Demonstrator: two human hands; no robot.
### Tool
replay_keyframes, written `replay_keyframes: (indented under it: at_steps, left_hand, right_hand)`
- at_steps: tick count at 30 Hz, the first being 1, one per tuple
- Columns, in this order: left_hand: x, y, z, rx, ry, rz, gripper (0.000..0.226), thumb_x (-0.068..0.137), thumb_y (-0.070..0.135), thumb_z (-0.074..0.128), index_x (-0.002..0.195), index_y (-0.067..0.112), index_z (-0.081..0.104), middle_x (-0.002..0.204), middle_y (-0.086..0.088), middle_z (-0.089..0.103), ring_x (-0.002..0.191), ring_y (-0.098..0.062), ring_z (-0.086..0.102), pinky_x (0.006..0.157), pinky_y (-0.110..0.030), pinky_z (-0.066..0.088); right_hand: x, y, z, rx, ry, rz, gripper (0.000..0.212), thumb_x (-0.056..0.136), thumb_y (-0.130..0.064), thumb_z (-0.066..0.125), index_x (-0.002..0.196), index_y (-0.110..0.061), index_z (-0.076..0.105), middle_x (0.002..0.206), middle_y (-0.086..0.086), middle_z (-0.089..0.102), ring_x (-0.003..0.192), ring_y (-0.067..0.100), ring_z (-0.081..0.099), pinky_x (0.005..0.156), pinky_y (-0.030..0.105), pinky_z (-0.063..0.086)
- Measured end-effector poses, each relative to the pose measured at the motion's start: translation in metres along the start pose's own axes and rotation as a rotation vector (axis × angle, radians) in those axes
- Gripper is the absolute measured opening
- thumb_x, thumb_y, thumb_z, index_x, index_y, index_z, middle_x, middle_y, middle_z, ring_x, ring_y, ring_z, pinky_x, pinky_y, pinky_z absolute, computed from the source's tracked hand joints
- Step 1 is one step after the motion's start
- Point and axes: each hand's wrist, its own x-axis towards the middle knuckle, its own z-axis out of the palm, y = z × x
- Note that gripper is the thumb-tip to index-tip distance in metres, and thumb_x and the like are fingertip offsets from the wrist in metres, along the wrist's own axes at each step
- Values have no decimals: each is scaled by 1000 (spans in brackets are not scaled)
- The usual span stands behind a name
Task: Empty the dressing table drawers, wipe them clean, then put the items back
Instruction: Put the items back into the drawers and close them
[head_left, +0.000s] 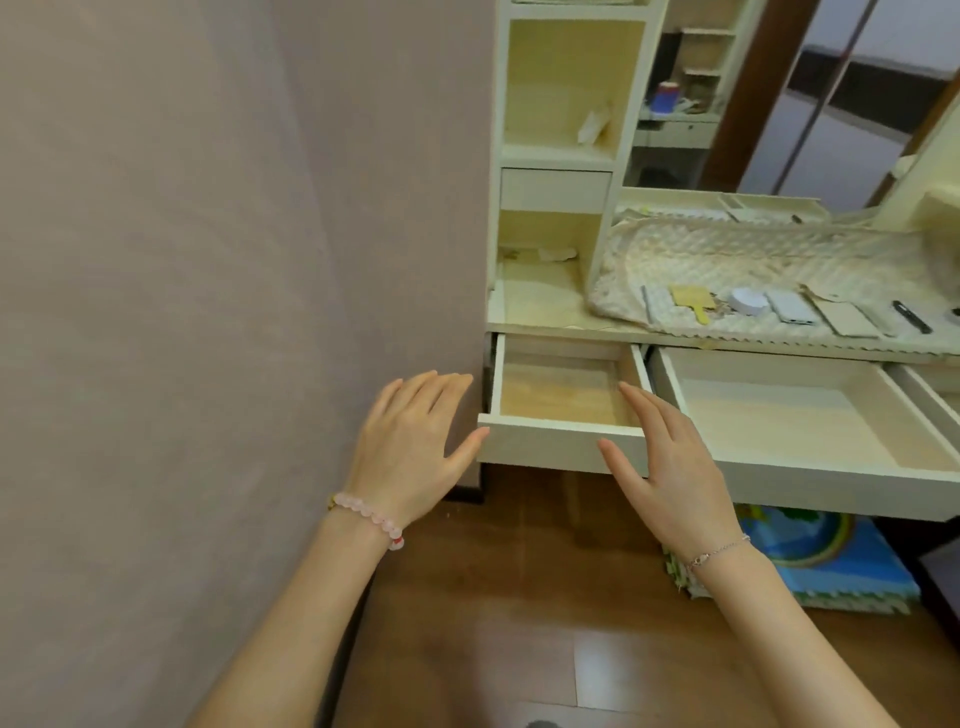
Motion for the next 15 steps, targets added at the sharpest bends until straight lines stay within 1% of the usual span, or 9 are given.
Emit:
replay_keyframes:
  at_steps: [4, 7, 9, 13, 15]
  left_hand:
    - [36, -13, 25, -8, -28, 35, 57, 89, 52, 36, 125, 14, 57, 122, -1, 62, 117, -23, 56, 100, -41, 40]
    - [68, -20, 47, -1, -37, 55, 56, 89, 51, 37, 124, 14, 58, 120, -2, 64, 115, -23, 58, 98, -41, 42]
    - [93, -23, 62, -1, -43, 68, 55, 88, 50, 37, 123, 13, 58, 118, -2, 64, 114, -24, 58, 97, -42, 42]
    - [152, -26, 93, -2, -60, 80, 55, 88, 51, 38, 123, 13, 58, 119, -2, 64, 115, -24, 57, 98, -41, 42]
    - [182, -26, 108, -10, -69, 84, 56, 89, 52, 37, 123, 13, 57, 120, -1, 63, 116, -22, 56, 99, -40, 41]
  right_hand:
    - [30, 16, 14, -25, 14, 39, 61, 90, -49, 40, 143, -20, 31, 144, 1, 41, 133, 16, 35, 109, 32, 31]
    - [59, 32, 27, -29, 21, 50, 59, 91, -46, 43, 142, -19, 33, 143, 1, 42, 132, 16, 37, 107, 30, 30]
    - [82, 46, 35, -32, 20, 61, 58, 92, -47, 44, 142, -19, 33, 143, 1, 42, 132, 15, 37, 107, 28, 29]
    - [133, 80, 48, -43, 15, 74, 64, 89, -55, 32, 142, -18, 34, 141, 0, 43, 131, 15, 38, 107, 30, 32]
    - [159, 98, 53, -49, 12, 82, 65, 88, -56, 30, 142, -19, 33, 141, -1, 43, 131, 15, 38, 108, 31, 35]
